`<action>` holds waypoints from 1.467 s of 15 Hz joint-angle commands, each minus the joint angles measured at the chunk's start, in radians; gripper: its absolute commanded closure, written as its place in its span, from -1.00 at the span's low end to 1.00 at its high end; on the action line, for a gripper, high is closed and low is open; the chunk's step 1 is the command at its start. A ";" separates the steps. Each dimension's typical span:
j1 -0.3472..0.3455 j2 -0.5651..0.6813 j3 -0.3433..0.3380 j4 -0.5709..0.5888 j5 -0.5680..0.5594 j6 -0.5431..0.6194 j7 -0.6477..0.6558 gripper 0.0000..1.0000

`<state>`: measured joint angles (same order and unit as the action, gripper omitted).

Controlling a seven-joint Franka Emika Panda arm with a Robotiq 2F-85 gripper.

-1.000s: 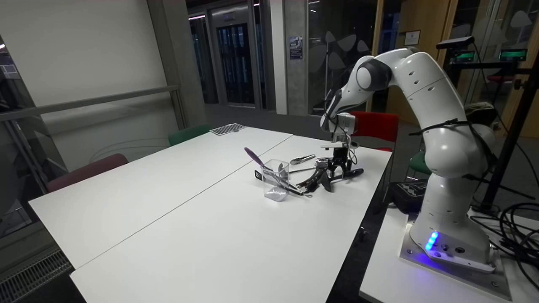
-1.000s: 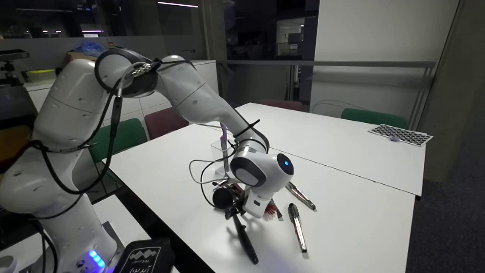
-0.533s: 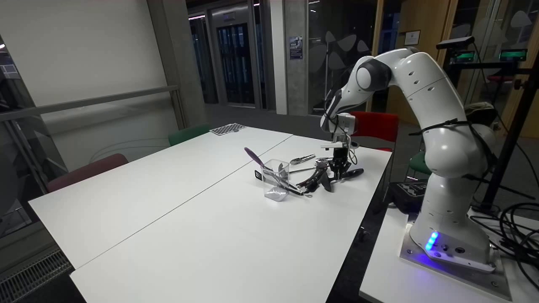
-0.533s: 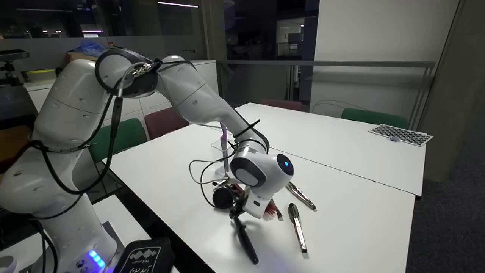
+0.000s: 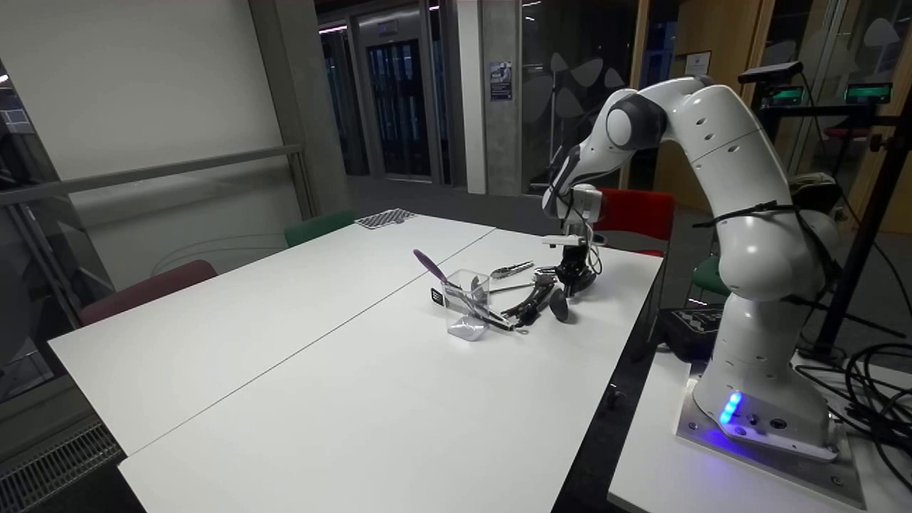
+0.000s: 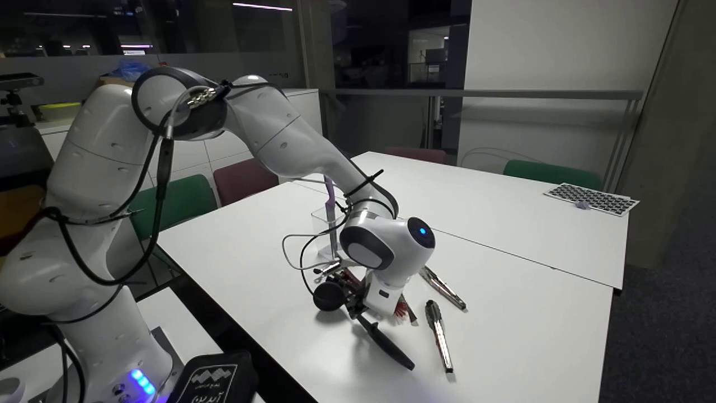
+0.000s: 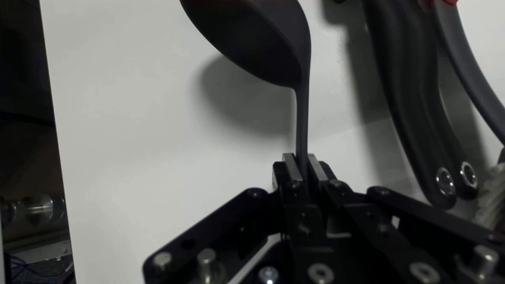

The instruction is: Remove the tool from the utensil holder and put a tool in another one

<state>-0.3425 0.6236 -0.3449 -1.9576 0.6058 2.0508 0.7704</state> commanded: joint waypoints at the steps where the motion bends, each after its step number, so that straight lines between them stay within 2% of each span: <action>1: -0.017 -0.081 0.014 -0.070 0.007 0.016 -0.065 0.96; 5: -0.035 -0.116 0.025 -0.087 0.007 -0.042 -0.189 0.96; 9: -0.045 -0.149 0.030 -0.086 0.003 -0.172 -0.338 0.96; 18: -0.023 -0.271 0.023 -0.082 -0.021 -0.359 -0.417 0.96; 22: -0.015 -0.320 0.042 -0.025 -0.019 -0.559 -0.461 0.96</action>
<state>-0.3553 0.3727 -0.3203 -1.9946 0.6001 1.6234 0.3496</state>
